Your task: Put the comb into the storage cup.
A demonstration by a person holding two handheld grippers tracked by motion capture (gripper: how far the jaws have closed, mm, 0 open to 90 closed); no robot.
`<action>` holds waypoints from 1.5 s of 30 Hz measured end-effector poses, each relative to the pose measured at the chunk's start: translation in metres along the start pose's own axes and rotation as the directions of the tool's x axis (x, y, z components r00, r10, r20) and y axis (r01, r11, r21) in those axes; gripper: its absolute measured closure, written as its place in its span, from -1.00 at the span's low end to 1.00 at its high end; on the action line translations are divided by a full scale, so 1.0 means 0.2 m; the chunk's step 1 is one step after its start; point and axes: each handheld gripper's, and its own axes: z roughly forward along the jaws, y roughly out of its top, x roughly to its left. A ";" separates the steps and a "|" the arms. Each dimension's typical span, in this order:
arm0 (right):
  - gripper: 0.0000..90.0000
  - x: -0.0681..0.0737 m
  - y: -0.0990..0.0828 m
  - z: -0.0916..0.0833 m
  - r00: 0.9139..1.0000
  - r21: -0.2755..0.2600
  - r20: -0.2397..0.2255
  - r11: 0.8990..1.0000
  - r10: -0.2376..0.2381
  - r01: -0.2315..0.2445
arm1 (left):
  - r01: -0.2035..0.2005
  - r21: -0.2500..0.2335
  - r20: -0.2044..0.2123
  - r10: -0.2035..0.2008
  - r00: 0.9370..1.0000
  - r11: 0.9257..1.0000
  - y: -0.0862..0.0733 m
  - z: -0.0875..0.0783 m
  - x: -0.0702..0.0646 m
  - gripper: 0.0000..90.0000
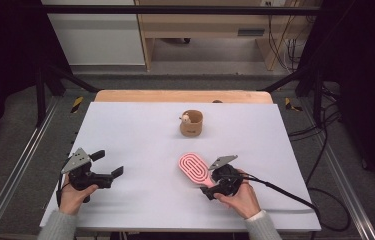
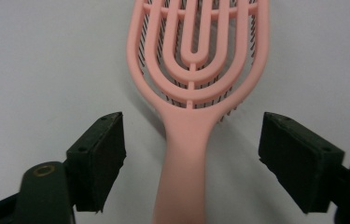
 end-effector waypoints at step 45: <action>0.53 0.00 0.00 0.03 1.000 0.083 -0.004 0.996 0.007 -0.007 | 0.000 0.000 0.002 0.000 1.000 1.000 0.00 0.00 0.00 -0.98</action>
